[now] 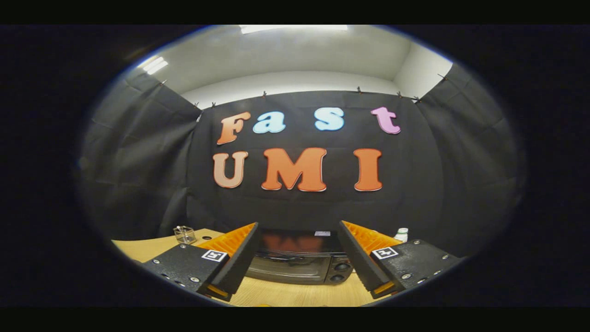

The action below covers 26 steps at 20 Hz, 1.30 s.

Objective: Open the toaster oven, put the food inside, and close the toaster oven door.

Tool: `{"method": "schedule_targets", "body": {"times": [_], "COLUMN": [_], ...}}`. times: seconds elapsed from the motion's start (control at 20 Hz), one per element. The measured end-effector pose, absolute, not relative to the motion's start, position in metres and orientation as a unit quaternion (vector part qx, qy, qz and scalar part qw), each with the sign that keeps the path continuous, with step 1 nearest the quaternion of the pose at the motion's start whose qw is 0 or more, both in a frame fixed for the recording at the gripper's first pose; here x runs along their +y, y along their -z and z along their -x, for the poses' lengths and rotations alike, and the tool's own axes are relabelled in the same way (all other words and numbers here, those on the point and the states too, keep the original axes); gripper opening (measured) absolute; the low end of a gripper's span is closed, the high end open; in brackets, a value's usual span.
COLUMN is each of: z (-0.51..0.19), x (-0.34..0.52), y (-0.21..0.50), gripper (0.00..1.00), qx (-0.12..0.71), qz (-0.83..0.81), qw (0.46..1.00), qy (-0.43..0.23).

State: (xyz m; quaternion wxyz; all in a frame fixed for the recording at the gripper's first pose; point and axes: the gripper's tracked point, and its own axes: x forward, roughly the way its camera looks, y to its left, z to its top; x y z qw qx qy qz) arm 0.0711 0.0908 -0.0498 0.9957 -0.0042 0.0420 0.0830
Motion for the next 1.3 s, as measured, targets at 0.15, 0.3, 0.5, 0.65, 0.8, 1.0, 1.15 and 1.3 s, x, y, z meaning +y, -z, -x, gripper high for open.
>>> {"method": "schedule_targets", "body": {"times": [0.15, 0.3, 0.5, 0.65, 0.8, 1.0, 1.15, 1.3], "z": [-0.093, -0.116, -0.135, -0.148, -0.156, -0.160, -0.151, -0.136], "x": [0.101, 0.112, 0.125, 0.130, 0.131, 0.131, 0.132, 0.135], "y": [0.083, 0.113, 0.153, 0.167, 0.182, 0.189, 0.187, 0.186], "gripper": [0.99, 0.99, 0.99, 0.99, 0.99, 0.99, 0.98, 0.89], "qx": [0.079, 0.112, 0.151, 0.159, 0.172, 0.173, 0.162, 0.152], "qz": [0.004, -0.003, -0.012, -0.015, -0.011, -0.005, -0.010, -0.014], "qw": [0.994, 0.991, 0.986, 0.985, 0.984, 0.984, 0.985, 0.986], "qy": [-0.080, -0.078, -0.072, -0.065, -0.055, -0.051, -0.051, -0.068]}}
